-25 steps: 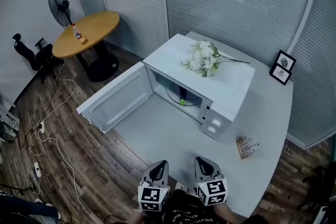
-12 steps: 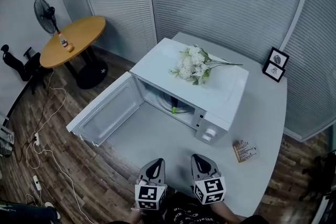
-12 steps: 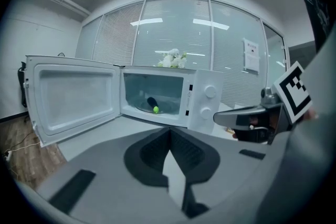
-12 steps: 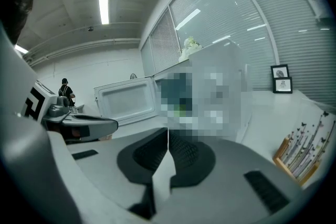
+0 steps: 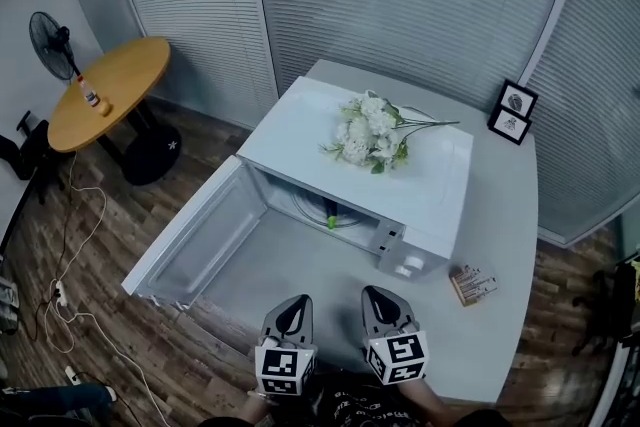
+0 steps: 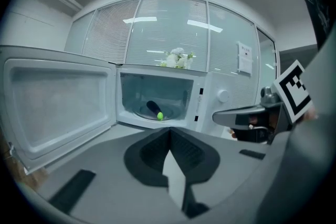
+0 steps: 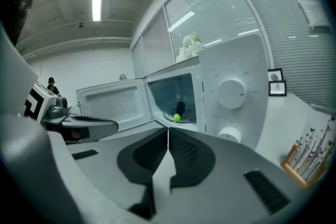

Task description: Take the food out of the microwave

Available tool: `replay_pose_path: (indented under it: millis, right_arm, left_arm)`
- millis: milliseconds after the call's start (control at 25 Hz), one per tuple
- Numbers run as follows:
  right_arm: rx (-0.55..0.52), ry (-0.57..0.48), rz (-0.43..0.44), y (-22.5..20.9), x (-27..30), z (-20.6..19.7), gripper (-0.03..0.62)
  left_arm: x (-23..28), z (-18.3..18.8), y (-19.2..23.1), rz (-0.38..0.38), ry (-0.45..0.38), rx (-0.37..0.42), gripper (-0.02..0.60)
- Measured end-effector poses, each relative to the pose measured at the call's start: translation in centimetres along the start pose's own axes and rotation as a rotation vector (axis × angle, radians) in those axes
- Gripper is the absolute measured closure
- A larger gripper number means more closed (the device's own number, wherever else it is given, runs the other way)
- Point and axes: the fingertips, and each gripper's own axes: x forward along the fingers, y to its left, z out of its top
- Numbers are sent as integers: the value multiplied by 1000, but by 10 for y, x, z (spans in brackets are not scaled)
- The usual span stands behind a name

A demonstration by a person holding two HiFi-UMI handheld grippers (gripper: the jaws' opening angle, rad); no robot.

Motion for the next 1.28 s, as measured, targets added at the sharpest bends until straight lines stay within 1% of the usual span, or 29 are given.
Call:
replay_pose_path:
  millis: [360, 560, 960, 1000, 1040, 1080, 1280]
  right_arm:
    - [18, -27, -78, 4, 40, 17, 588]
    - [10, -33, -107, 6, 64, 26, 588]
    - [12, -64, -189, 1, 107, 50, 586]
    - [15, -64, -193, 0, 111, 51, 582]
    - [21, -63, -193, 0, 116, 52, 558]
    - [29, -65, -193, -1, 120, 53, 520]
    - [37, -58, -201, -5, 141, 59, 468]
  left_arm:
    - [11, 5, 37, -49, 9, 20, 574]
    - [16, 6, 56, -80, 16, 31, 574]
    - [27, 8, 80, -173, 31, 52, 574]
    - [28, 8, 82, -181, 32, 54, 574]
    - [29, 7, 84, -187, 34, 56, 574]
    - [29, 7, 86, -191, 36, 57, 574]
    - [31, 5, 96, -204, 44, 59, 574]
